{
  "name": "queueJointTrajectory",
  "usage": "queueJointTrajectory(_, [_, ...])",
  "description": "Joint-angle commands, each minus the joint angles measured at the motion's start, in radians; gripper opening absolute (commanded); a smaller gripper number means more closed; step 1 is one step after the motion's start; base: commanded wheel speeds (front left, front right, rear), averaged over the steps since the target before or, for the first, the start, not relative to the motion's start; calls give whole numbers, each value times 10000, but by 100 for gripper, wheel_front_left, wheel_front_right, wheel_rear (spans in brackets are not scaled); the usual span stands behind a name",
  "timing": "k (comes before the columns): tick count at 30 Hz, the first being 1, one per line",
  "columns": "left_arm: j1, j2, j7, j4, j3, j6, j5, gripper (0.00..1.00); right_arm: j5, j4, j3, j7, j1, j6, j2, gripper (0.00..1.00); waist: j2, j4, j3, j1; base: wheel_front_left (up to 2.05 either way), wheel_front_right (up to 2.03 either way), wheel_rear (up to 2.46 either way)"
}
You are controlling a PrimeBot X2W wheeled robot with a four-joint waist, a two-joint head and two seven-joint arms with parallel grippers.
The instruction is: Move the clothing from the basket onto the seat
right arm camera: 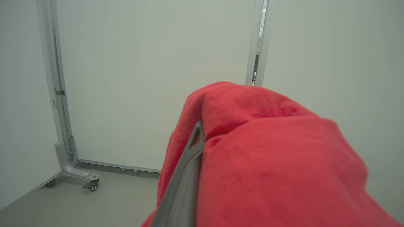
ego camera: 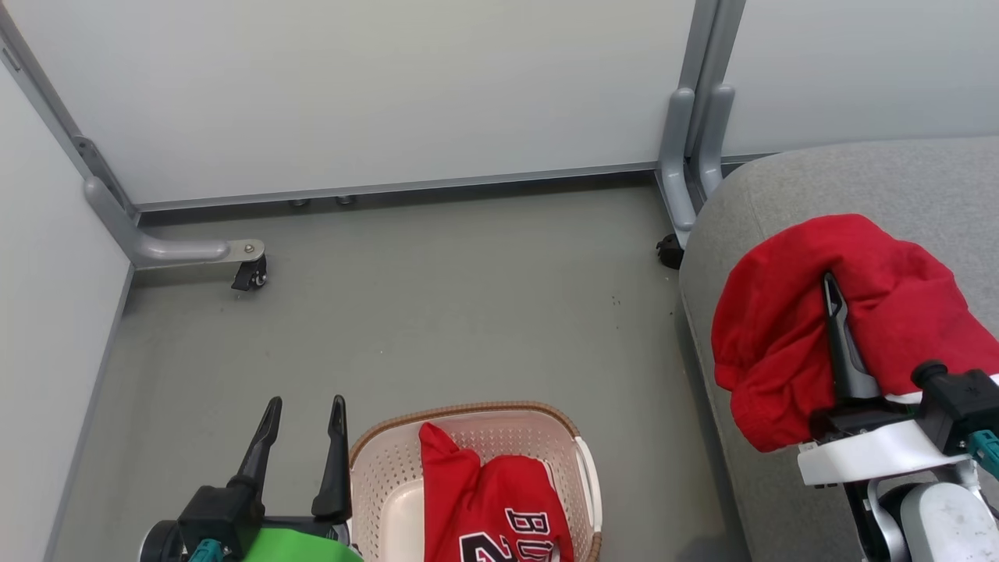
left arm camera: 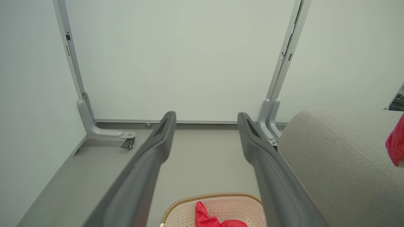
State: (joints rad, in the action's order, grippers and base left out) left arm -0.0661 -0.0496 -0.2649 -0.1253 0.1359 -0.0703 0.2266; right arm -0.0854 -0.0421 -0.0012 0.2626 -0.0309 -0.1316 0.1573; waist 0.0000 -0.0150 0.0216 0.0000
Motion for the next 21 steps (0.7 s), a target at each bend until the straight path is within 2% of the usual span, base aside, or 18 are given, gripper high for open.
queueJointTrajectory(1, [-25,-18,9,30,10,38,-3,100,-22,-35,-4,35,-84,17,60,0,0,29,-13,0,0,0,0])
queueJointTrajectory(9, [-65,-18,9,65,129,15,19,100,42,-134,-97,33,-255,17,77,0,0,703,-165,0,0,0,0])
queueJointTrajectory(21, [409,-19,9,123,354,-68,-89,100,62,-262,-584,34,-526,17,23,0,0,2889,-760,0,0,0,0])
